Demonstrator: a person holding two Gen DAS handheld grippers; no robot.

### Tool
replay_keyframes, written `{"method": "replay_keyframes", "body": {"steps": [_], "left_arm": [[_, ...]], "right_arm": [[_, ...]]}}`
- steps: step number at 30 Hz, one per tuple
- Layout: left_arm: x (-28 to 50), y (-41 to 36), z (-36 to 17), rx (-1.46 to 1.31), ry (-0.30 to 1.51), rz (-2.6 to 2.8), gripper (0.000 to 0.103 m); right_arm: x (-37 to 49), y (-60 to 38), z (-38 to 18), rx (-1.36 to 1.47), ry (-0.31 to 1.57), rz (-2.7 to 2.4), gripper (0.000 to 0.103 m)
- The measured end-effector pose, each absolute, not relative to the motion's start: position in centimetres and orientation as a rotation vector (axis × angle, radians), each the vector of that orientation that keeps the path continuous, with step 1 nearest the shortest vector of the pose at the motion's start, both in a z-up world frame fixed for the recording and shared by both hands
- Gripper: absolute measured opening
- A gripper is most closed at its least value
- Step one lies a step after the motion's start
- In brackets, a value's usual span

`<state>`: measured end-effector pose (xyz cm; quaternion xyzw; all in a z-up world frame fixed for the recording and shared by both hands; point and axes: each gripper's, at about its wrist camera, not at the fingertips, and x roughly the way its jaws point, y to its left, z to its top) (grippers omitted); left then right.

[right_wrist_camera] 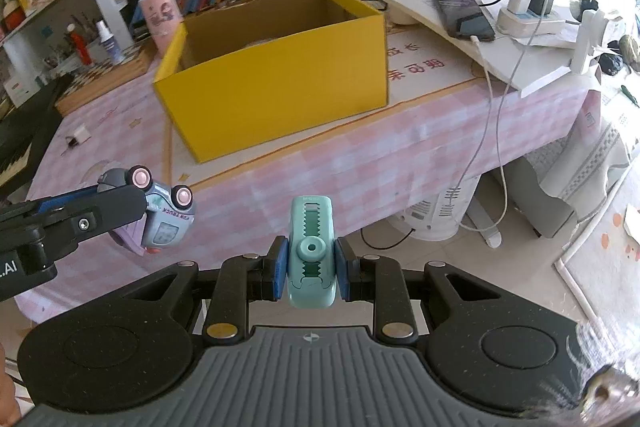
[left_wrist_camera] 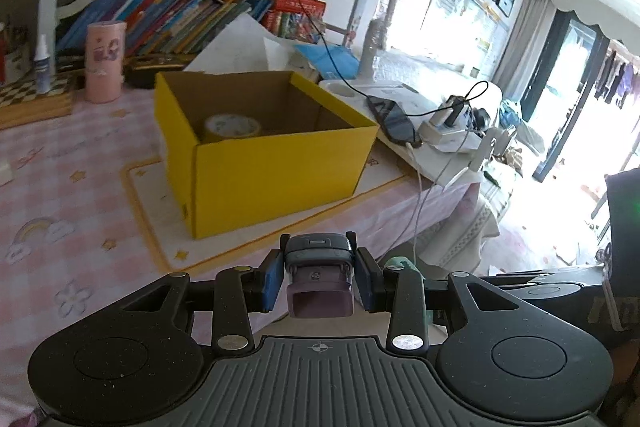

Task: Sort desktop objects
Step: 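Lift and carry the toy car and green stapler with both tools to the yellow box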

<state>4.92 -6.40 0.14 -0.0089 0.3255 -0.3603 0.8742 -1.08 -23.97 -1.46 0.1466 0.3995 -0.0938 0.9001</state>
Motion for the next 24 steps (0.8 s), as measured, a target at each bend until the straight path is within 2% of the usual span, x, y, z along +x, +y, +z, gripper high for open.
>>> {"method": "replay_keyframes", "body": {"steps": [16,24], "left_arm": [[11.9,-12.8,4.1,0.01,0.5,-0.607,0.037],[16.8,-15.7,3.1,0.032,0.522,-0.525,0.037]], "right_arm": [[6.1,-31.2,2.5,0.234,0.673,-0.07,0.023],[10.2,-33.7,5.0,0.21,0.59,0.014,0.023]]}}
